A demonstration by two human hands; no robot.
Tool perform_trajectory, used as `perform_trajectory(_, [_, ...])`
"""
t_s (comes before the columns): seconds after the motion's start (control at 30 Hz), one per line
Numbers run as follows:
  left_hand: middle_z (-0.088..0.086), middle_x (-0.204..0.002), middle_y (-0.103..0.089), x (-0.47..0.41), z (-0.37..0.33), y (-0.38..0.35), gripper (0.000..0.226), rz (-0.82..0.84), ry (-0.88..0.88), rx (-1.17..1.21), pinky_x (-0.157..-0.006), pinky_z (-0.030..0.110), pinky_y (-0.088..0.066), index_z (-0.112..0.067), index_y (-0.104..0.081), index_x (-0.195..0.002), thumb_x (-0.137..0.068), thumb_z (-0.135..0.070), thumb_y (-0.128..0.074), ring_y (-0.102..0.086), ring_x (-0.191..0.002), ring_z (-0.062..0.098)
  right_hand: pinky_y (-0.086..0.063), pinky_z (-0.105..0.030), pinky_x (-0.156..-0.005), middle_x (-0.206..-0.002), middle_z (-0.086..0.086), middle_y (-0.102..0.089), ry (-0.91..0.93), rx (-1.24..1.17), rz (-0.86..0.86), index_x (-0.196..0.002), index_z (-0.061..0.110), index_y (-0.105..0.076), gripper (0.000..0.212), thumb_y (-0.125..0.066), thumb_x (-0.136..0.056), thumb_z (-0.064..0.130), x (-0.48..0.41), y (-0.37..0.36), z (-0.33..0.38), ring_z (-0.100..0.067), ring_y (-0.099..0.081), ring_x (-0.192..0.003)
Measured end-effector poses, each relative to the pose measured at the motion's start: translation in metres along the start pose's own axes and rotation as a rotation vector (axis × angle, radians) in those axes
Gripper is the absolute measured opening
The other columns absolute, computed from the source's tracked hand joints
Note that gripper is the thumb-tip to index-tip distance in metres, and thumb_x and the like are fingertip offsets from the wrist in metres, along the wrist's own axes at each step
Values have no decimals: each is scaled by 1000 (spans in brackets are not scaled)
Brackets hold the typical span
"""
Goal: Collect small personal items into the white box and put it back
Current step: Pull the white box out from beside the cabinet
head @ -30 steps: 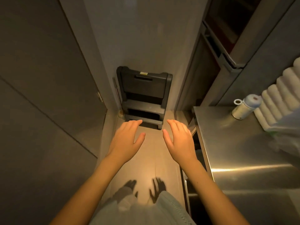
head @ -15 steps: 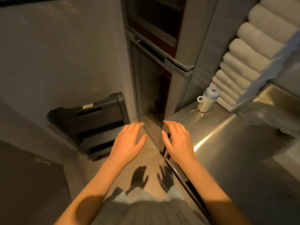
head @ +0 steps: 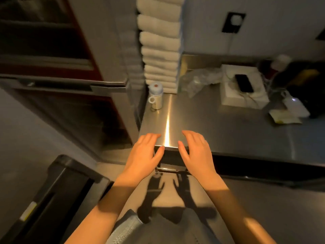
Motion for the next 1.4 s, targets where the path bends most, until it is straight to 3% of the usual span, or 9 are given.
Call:
perform_trajectory(0.3, [-9, -129, -51, 20, -69, -88, 44, 233, -272, 34, -97, 24, -36, -25, -43, -135, -94, -42, -42, -41, -120, 9, -38, -28, -100, -127, 0, -56, -312, 30, -88, -132, 17, -49, 41, -42, -97, 38, 96, 33, -82, -14, -49, -120])
perform_trajectory(0.4, [-8, -126, -54, 42, -72, -110, 42, 261, -274, 48, -97, 20, -34, -22, -48, -132, -93, -38, -47, -45, -118, 8, -39, -30, -101, -128, 0, -56, -367, 36, -62, -133, 17, -49, 47, -38, -94, 42, 120, 25, -96, -15, -48, -121])
perform_trajectory(0.53, [0, -116, -62, 63, -64, -122, 43, 262, -315, 51, -92, 29, -47, -15, -56, -125, -91, -38, -43, -56, -109, 15, -34, -25, -100, -128, 1, -56, -449, 14, -39, -132, 20, -50, 51, -37, -90, 45, 139, 4, -105, -15, -49, -122])
perform_trajectory(0.67, [0, -123, -59, 59, -41, -137, 44, 298, -254, 50, -92, 22, -37, -20, -52, -129, -94, -44, -43, -54, -114, 17, -42, -32, -99, -124, -5, -60, -457, 43, -61, -126, 15, -56, 48, -40, -90, 42, 140, -19, -107, -22, -55, -116])
perform_trajectory(0.73, [-4, -132, -51, 54, -21, -151, 44, 351, -191, 70, -96, 20, -30, -26, -45, -135, -95, -42, -44, -45, -123, 14, -44, -30, -90, -115, -7, -66, -469, 49, -106, -120, 15, -62, 45, -43, -90, 43, 136, -35, -111, -23, -63, -106])
perform_trajectory(0.87, [-10, -143, -38, 40, 32, -196, 49, 432, -132, 49, -102, 20, -25, -32, -33, -141, -94, -41, -46, -33, -132, 11, -43, -33, -91, -123, -7, -63, -518, 10, -84, -125, 17, -60, 46, -45, -92, 46, 122, -94, -137, -25, -60, -113])
perform_trajectory(1.2, [-7, -142, -39, 12, 135, -358, 49, 472, -158, 0, -106, 25, -28, -29, -33, -142, -95, -42, -42, -33, -132, 11, -39, -25, -97, -135, 0, -54, -588, 4, -47, -135, 23, -49, 46, -45, -94, 43, 111, -266, -222, -17, -50, -123])
perform_trajectory(1.4, [-3, -134, -49, 4, 176, -455, 45, 406, -158, 48, -100, 29, -36, -23, -43, -136, -94, -38, -46, -42, -124, 16, -35, -21, -90, -122, -6, -63, -500, 34, -157, -125, 15, -58, 39, -48, -94, 36, 116, -348, -279, -20, -58, -113])
Point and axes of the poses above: each hand's wrist, its own x-axis away from the middle knuckle, its own y-axis out of the back of the hand, z = x × y, the point moved 9 cm from there along -x, towards the middle knuckle
